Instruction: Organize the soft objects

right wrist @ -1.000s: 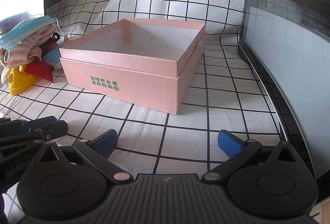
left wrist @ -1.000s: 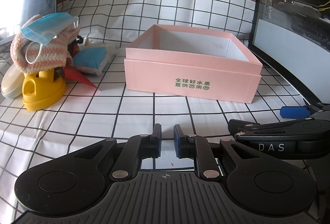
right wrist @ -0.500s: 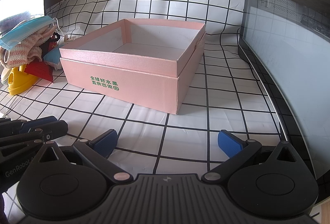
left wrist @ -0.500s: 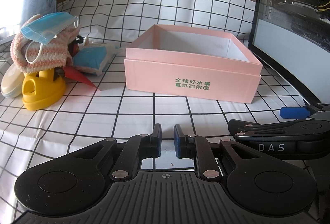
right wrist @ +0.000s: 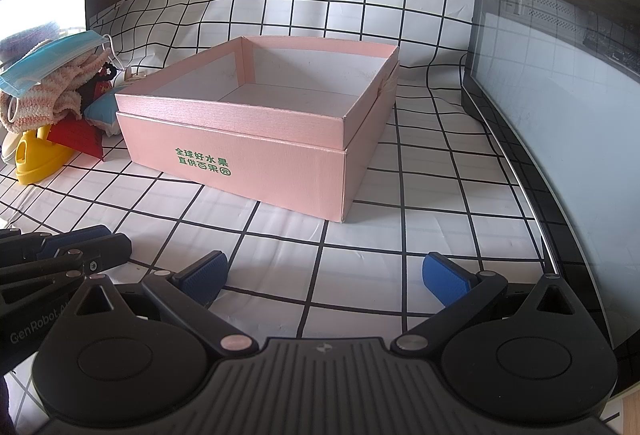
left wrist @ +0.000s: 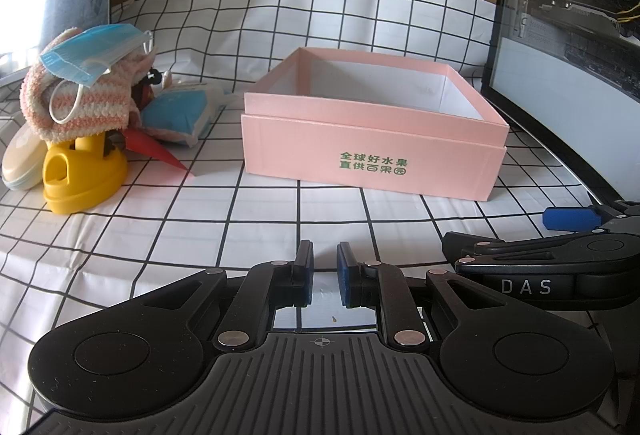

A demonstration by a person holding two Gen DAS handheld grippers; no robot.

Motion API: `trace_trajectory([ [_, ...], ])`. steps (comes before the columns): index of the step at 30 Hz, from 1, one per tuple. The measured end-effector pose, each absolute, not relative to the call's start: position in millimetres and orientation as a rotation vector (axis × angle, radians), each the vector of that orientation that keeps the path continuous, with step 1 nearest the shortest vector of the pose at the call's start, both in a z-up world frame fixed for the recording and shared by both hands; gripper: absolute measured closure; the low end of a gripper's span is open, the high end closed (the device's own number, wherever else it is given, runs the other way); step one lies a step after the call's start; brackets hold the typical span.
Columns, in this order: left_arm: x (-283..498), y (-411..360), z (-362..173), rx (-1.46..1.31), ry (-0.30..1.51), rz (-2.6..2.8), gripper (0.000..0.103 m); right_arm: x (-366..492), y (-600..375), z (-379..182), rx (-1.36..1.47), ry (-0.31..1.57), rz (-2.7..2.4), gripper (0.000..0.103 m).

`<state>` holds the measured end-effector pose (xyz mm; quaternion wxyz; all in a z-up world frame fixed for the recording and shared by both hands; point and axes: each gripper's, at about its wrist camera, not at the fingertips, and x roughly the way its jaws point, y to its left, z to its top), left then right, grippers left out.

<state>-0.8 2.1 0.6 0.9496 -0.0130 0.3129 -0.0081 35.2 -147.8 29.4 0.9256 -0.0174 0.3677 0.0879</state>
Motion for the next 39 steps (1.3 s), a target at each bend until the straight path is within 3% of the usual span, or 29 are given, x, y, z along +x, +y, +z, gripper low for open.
trace_trajectory([
  [39,-0.5,2.2,-0.2,-0.04,0.636,-0.02,0.086,39.6,-147.4,27.6,-0.038,0.79,0.196,0.0],
])
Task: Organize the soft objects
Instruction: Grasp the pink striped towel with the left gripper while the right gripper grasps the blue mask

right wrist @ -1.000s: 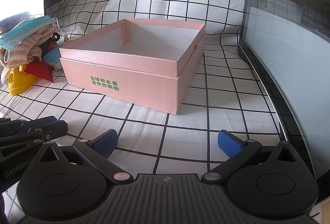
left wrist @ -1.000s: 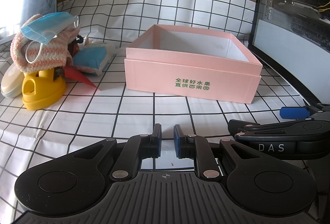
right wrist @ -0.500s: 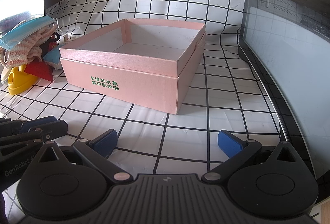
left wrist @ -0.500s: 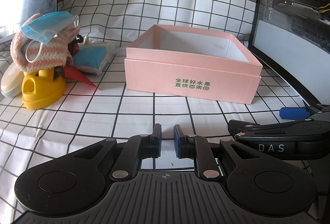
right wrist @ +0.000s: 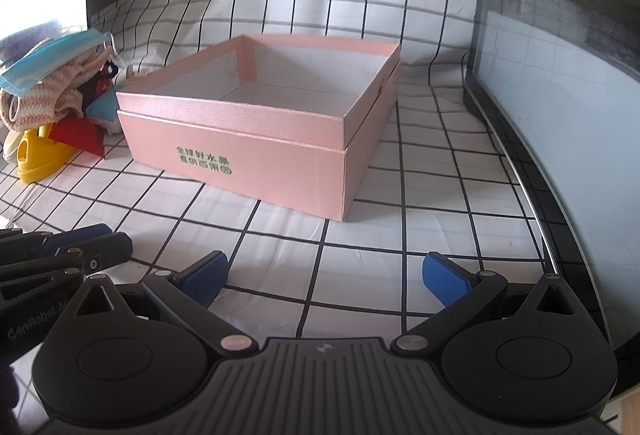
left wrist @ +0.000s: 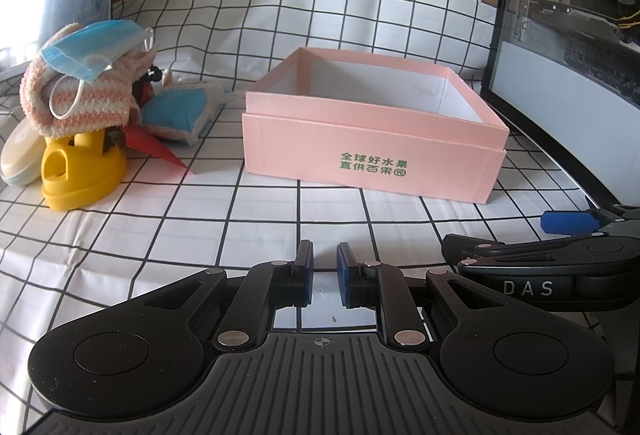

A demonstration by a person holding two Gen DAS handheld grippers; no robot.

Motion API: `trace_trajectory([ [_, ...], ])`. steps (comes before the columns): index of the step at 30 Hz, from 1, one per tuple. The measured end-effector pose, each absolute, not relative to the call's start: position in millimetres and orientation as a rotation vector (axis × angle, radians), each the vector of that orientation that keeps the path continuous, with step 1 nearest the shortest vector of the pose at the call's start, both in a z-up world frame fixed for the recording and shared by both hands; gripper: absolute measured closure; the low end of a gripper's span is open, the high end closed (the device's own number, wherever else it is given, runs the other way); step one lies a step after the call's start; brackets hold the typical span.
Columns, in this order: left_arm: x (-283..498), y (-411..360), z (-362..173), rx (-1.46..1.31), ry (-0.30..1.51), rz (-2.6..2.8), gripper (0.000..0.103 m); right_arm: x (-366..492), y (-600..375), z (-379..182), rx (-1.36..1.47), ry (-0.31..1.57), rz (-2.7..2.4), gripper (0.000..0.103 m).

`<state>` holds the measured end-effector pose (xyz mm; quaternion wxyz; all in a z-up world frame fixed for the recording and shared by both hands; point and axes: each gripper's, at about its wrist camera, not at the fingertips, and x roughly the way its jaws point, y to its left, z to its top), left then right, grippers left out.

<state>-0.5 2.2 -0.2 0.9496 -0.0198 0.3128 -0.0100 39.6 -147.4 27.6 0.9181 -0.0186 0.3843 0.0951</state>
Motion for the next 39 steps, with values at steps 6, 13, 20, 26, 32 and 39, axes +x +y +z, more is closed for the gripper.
trace_trajectory([
  [6,-1.8,5.9,1.1,-0.028,0.636,-0.061,0.086,46.4,-144.5,30.0,-0.039,0.857,0.18,0.0],
  [13,-10.4,64.8,55.6,-0.128,0.624,-0.145,0.086,61.6,-133.2,42.1,-0.054,0.999,0.197,0.0],
  [20,-13.7,182.4,89.0,-0.221,0.674,-0.081,0.085,55.2,-36.4,129.5,-0.094,0.732,0.407,0.01],
  [26,-15.5,260.3,89.3,-0.413,0.703,-0.007,0.085,109.8,60.7,167.4,-0.03,0.662,0.582,0.026],
  [32,-2.9,276.5,101.0,-0.46,0.707,-0.061,0.085,159.2,114.0,138.0,-0.01,0.745,0.584,0.034],
  [39,41.8,279.4,120.8,-0.493,0.625,-0.082,0.085,161.3,98.5,120.6,0.138,0.859,0.608,0.065],
])
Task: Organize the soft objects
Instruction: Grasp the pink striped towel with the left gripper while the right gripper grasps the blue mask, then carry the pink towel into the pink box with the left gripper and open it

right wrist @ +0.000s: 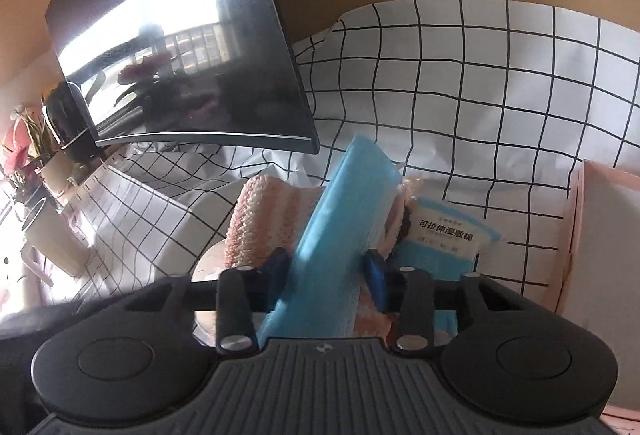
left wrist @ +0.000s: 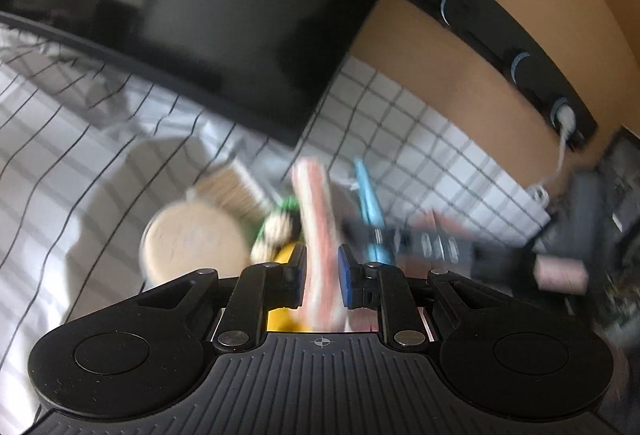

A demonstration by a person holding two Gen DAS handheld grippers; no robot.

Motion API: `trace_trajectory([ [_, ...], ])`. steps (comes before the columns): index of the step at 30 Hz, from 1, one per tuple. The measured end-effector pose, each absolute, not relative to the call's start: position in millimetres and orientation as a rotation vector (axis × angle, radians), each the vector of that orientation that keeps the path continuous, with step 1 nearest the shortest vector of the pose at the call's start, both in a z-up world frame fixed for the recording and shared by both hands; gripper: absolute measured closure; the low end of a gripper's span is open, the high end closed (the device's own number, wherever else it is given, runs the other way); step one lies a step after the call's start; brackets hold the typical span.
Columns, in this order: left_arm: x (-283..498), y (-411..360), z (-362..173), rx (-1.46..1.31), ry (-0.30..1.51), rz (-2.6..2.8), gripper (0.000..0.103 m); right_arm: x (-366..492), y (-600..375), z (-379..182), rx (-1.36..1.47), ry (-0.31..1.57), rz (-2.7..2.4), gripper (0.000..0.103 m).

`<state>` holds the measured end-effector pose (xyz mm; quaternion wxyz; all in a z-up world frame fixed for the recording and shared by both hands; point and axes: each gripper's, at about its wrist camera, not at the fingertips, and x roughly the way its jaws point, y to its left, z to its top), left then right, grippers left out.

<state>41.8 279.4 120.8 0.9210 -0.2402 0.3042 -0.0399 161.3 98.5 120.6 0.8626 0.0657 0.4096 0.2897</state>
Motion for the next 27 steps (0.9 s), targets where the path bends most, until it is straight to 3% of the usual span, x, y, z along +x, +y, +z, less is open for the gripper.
trace_trajectory([
  [3,70.5,279.6,114.5,-0.515,0.645,-0.073,0.084,161.5,99.2,121.9,0.124,0.85,0.608,0.072],
  [8,92.0,274.9,94.5,-0.523,0.697,-0.059,0.081,161.2,89.1,133.3,0.122,0.824,0.581,0.098],
  [16,109.7,253.9,88.8,-0.47,0.715,-0.075,0.078,111.9,31.5,177.3,0.067,0.714,0.48,0.098],
  [22,125.4,235.9,79.1,-0.416,0.829,-0.12,0.069,53.6,-8.1,172.7,-0.079,0.741,0.406,0.098],
  [27,121.0,206.6,71.0,-0.275,0.882,-0.165,0.069,24.2,-44.3,158.0,-0.105,0.795,0.394,0.098],
])
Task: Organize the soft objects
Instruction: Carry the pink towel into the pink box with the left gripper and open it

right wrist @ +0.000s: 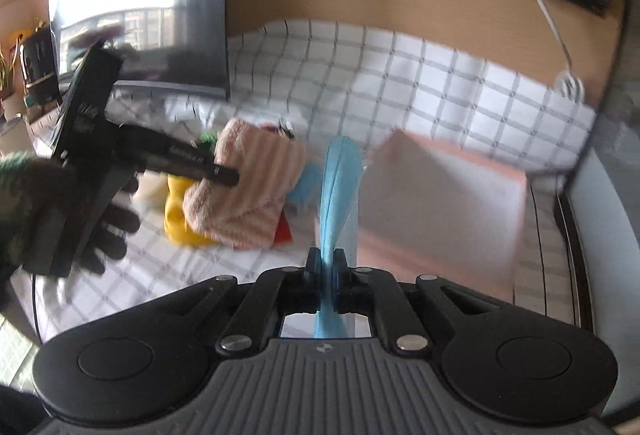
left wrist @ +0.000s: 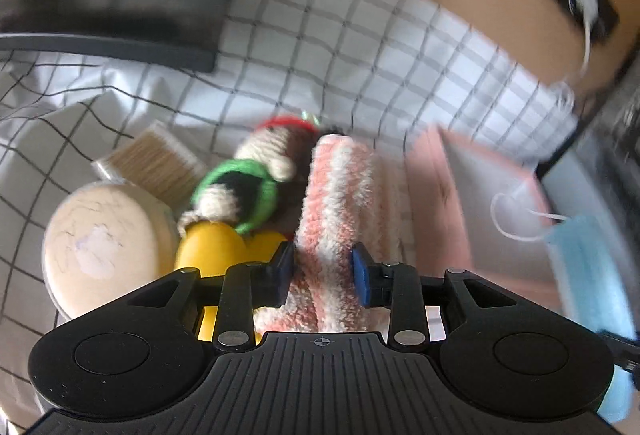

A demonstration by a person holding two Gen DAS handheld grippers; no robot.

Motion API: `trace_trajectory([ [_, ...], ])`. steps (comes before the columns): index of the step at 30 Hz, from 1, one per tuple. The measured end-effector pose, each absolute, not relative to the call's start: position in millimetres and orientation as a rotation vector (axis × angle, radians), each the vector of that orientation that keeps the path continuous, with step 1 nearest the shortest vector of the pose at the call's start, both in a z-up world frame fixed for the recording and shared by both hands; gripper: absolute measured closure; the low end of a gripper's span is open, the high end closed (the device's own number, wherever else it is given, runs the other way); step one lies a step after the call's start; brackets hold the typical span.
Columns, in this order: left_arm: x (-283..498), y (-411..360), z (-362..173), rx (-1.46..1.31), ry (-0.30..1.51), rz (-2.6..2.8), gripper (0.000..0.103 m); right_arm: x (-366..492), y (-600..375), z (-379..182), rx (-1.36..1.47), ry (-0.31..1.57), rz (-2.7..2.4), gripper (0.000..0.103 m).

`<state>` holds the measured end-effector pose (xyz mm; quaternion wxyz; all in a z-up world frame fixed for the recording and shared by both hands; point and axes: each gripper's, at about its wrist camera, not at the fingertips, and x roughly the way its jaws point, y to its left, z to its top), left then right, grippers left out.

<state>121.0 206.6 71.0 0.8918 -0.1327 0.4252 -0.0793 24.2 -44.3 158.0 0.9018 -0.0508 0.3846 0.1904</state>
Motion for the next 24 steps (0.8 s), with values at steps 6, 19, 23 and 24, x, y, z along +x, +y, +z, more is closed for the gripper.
trace_trajectory([
  [6,145.3,170.5,48.0,-0.196,0.905,-0.149,0.058,1.5,-64.7,149.4,-0.127,0.795,0.385,0.098],
  [19,50.3,132.5,80.5,0.115,0.726,-0.324,0.076,-30.3,-118.0,150.2,-0.077,0.825,0.316,0.098],
  [23,9.5,122.8,101.3,0.099,0.762,-0.473,0.076,-43.2,-131.9,157.0,-0.079,0.817,0.293,0.098],
  [24,1.3,116.2,108.0,0.091,0.765,-0.515,0.077,-46.9,-135.0,158.4,-0.079,0.813,0.286,0.098],
])
